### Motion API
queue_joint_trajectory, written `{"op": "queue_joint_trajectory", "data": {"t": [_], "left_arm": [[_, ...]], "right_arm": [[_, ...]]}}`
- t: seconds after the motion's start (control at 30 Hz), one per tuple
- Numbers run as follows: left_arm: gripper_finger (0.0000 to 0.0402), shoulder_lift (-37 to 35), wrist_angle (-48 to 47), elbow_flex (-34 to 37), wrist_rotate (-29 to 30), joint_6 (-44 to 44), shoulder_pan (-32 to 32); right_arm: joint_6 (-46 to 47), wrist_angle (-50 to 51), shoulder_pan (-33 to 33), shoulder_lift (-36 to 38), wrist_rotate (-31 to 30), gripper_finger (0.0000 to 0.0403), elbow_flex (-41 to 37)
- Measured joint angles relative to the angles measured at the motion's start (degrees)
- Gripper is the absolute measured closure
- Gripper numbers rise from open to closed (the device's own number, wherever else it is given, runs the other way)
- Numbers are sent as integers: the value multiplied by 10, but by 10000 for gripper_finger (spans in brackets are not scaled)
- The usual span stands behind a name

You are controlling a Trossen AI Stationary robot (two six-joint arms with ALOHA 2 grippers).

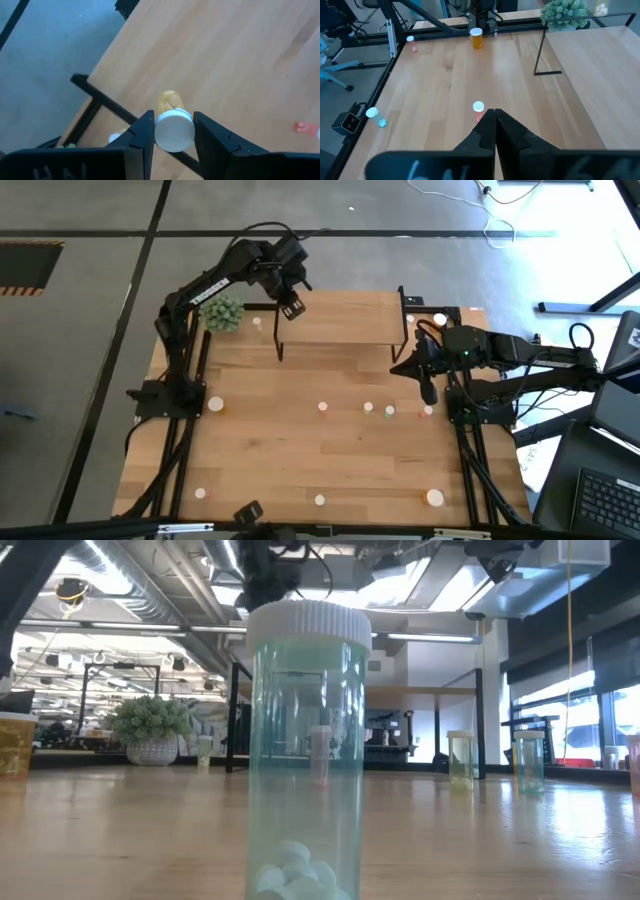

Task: Pick and place medicine bottles onto shelf by color
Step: Put the bottom left yellow pill bottle on the shelf

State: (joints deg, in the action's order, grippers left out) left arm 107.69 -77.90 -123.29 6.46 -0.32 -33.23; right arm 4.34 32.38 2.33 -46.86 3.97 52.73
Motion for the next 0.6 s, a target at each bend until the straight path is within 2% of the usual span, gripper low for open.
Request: {"op": "queue_joint_trajectory", "data": {"t": [0.23,0.6], "left_arm": [[299,60,-27,-60,1,52,-23],[299,101,-41,-71,11,82,-71]], "right_arm": [[1,0,0,0,0,397,0],[1,0,0,0,1,397,0]]}}
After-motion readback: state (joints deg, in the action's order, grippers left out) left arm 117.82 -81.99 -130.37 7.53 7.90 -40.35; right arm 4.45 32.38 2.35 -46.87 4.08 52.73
